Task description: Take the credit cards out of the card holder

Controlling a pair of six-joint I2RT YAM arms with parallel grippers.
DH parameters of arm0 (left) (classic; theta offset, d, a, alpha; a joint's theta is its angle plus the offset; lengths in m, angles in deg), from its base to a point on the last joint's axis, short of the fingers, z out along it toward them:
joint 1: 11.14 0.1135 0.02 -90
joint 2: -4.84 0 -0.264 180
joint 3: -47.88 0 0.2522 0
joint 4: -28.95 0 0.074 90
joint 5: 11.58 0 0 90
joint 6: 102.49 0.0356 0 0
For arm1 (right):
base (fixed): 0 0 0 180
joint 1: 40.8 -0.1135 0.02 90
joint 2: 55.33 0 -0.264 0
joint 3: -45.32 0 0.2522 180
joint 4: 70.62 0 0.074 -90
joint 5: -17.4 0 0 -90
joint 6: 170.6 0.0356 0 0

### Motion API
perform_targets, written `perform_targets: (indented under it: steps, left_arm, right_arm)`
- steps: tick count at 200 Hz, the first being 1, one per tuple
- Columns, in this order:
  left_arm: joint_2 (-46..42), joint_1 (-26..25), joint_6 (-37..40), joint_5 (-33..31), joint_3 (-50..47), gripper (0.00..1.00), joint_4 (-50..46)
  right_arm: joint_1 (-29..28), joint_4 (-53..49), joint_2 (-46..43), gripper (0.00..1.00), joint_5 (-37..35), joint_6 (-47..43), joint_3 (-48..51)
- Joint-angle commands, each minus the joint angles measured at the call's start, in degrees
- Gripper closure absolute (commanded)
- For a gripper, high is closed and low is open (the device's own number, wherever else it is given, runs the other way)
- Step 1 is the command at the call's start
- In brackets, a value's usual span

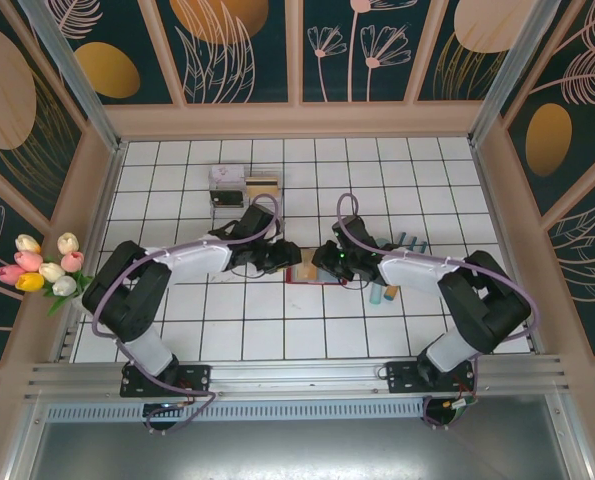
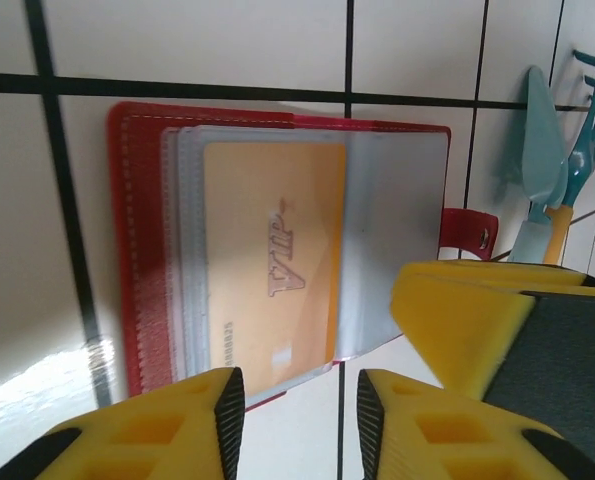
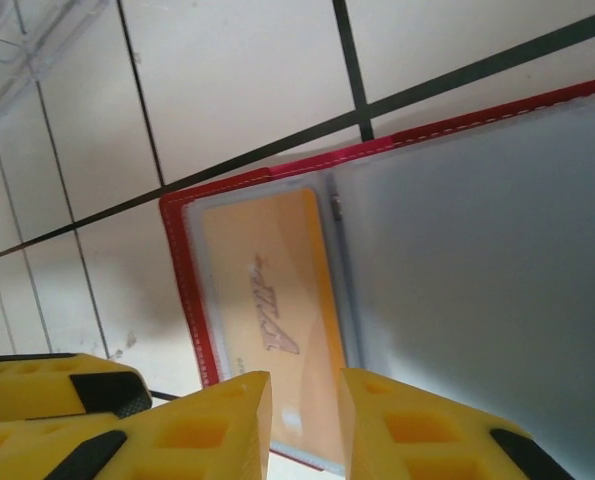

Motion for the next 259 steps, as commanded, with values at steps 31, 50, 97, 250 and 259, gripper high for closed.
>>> perform_targets:
  steps: [31,50,97,250,259]
  left_arm:
    - [4.13,-0.77,1.12,-3.02,4.10,0.72,-3.25]
    - [4.50,-0.79,1.34,-4.17,4.09,0.76,-3.25]
    - [6.46,-0.76,2.91,-4.49,5.72,0.83,-5.56]
    - [8.89,-0.81,5.87,-6.56,1.54,0.91,-8.74]
    - [8.97,-0.75,5.92,-6.59,1.03,0.91,-8.74]
  right_arm:
    - [-0.30,0.10,2.67,0.78,-0.54,-0.33,-0.98]
    - [-0.22,-0.35,3.27,0.78,-0.48,-0.95,-1.41]
    - [-0.13,1.11,3.79,0.84,0.62,-1.22,-1.21]
    - [0.40,2.36,4.87,0.89,2.98,-3.76,-1.02]
    - [0.44,2.32,4.93,0.88,3.08,-3.98,-1.01]
